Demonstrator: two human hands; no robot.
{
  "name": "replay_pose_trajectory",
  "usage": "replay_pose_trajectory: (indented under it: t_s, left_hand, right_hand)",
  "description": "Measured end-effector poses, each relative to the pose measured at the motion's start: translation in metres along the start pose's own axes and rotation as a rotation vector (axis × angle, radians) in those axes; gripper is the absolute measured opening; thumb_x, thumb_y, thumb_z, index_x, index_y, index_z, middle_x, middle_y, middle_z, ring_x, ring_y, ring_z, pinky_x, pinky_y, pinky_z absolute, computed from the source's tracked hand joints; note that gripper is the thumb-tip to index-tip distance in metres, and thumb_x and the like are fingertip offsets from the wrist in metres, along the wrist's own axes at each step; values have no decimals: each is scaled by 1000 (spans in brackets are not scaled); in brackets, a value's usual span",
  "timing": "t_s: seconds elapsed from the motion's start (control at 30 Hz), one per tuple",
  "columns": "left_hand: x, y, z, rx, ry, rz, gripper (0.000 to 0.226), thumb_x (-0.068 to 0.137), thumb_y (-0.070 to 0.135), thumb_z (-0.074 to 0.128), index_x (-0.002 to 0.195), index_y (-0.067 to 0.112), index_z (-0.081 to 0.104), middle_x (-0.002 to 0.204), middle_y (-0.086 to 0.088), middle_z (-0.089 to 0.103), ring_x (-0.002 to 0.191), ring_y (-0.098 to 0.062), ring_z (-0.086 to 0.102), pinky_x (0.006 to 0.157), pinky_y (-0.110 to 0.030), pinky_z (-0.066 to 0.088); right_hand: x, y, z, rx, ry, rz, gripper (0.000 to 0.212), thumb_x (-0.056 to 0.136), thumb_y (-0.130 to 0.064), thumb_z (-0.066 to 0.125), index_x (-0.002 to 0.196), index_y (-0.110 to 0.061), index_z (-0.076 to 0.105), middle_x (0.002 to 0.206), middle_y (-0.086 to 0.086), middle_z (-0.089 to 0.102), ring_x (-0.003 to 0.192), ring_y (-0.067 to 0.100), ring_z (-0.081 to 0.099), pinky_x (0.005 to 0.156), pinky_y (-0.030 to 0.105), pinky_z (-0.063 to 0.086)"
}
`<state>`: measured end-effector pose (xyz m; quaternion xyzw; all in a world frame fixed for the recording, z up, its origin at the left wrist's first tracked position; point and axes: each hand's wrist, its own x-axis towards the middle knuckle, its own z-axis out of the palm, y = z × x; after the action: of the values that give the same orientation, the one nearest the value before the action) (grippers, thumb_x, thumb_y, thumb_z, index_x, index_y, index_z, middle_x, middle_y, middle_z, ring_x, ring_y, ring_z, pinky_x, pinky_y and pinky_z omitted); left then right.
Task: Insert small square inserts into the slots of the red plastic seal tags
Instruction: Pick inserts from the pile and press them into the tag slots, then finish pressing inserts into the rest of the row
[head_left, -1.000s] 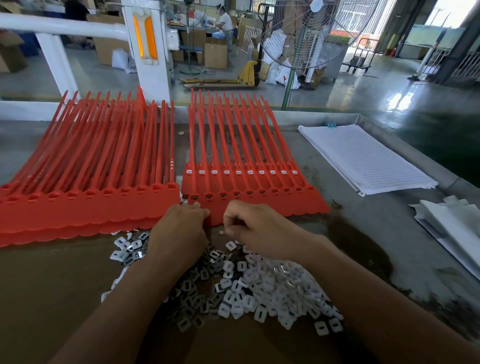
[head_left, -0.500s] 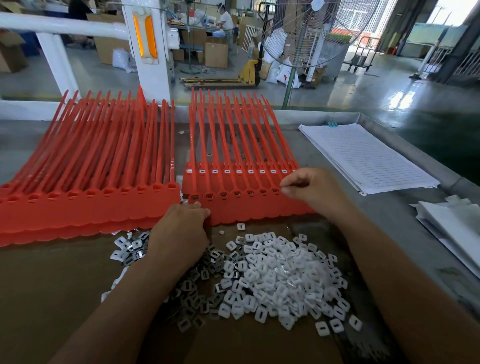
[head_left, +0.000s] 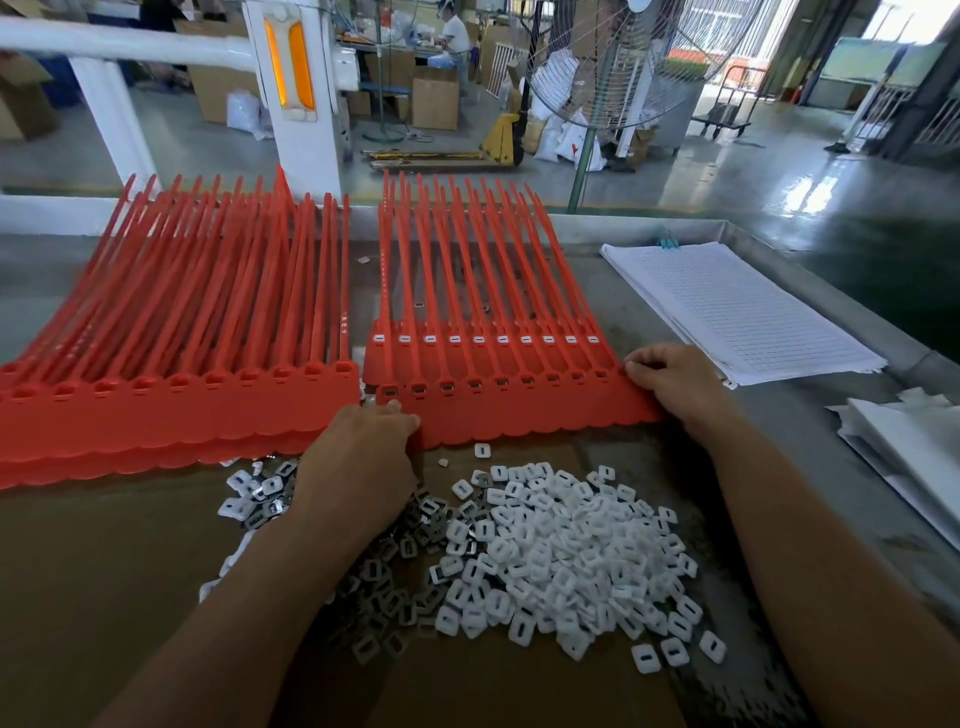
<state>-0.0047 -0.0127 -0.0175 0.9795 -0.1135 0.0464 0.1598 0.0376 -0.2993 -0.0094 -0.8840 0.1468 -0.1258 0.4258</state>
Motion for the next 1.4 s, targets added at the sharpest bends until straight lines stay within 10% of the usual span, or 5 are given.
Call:
replay_pose_trajectory:
  t_s: [0.67, 1.4]
  left_hand:
    - [0, 0, 0, 22, 4, 36, 49, 86, 4, 41, 133, 19, 45, 143, -2, 38, 130, -18, 36, 107, -30, 31]
    - [1, 3, -2, 21, -22, 6, 50, 87, 4, 40, 134, 21, 43, 145, -1, 36, 132, -18, 33, 108, -32, 30]
  right_hand:
    - [13, 0, 5, -55, 3, 75, 14, 76, -1, 64, 79, -13, 60, 68, -3, 54, 61, 8, 47, 51, 19, 33]
    - [1, 1, -7, 85, -56, 84, 15, 87, -3, 56, 93, -11, 68, 76, -3, 62, 63, 6, 51, 48, 4, 39]
